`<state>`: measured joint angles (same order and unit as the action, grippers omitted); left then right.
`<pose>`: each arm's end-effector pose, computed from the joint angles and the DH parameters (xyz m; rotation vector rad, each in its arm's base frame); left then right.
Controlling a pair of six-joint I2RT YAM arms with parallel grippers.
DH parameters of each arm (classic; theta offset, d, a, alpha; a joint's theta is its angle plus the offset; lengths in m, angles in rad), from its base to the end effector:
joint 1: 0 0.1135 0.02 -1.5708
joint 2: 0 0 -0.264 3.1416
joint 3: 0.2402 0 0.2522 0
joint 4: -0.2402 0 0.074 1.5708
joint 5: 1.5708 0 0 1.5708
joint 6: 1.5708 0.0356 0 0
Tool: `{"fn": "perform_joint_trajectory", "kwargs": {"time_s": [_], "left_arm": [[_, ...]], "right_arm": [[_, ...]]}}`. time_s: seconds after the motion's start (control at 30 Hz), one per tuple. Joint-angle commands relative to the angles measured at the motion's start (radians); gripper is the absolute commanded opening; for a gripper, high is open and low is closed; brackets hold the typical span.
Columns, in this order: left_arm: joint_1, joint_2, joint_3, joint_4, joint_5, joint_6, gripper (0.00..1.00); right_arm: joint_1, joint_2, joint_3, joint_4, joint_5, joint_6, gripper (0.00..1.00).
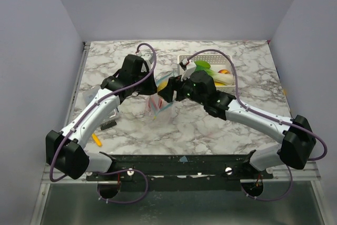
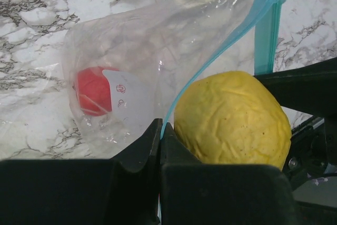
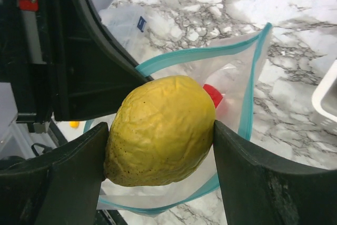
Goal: Place the food in the zip-top bag and seal the zipper
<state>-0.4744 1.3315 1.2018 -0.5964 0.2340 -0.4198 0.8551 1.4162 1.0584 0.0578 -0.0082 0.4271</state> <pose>0.2536 -0.1395 0.3257 0.1906 2.3754 -0.7146 0.2193 0.2526 0.3124 -0.4240 1.9229 0.8749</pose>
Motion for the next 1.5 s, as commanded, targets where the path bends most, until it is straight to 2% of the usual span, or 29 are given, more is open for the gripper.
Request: {"fn": "perform_joint_trajectory", "kwargs": {"time_s": [0.0, 0.1, 0.27, 0.6, 0.73, 0.87, 1.07, 1.17, 1.33, 1.47], "left_arm": [[0.0, -0.052, -0.012, 0.021, -0.031, 0.004, 0.0], [0.001, -0.075, -0.021, 0.027, -0.064, 0.008, 0.0], [0.001, -0.111, -0.037, 0.038, -0.102, 0.015, 0.0], [0.001, -0.154, -0.052, 0.063, -0.152, 0.016, 0.0], [0.001, -0.198, -0.065, 0.075, -0.176, 0.002, 0.0], [0.001, -0.242, -0.015, 0.01, -0.202, -0.034, 0.0], [0.001, -0.219, -0.038, 0.01, -0.253, -0.004, 0.0], [0.001, -0.191, -0.036, -0.002, -0.253, 0.015, 0.0], [0.001, -0.2, -0.025, -0.012, -0.265, 0.024, 0.0], [0.0, -0.198, 0.005, -0.059, -0.32, 0.005, 0.0]], "right_arm": [[0.007, 0.012, 0.055, -0.054, 0.14, -0.019, 0.73], [0.007, 0.024, 0.079, -0.096, 0.151, -0.018, 0.84], [0.007, 0.028, 0.097, -0.103, 0.137, -0.013, 0.89], [0.007, -0.036, 0.107, -0.09, 0.174, 0.0, 0.87], [0.007, -0.08, 0.118, -0.08, 0.235, 0.014, 0.86], [0.005, -0.116, 0.147, -0.108, 0.339, 0.017, 0.85], [-0.038, -0.072, 0.216, -0.193, 0.498, 0.011, 0.82], [-0.085, -0.017, 0.241, -0.24, 0.539, 0.034, 0.76], [-0.226, 0.088, 0.264, -0.267, 0.33, 0.114, 0.59], [-0.241, 0.207, 0.317, -0.274, 0.254, 0.12, 0.48]]}}
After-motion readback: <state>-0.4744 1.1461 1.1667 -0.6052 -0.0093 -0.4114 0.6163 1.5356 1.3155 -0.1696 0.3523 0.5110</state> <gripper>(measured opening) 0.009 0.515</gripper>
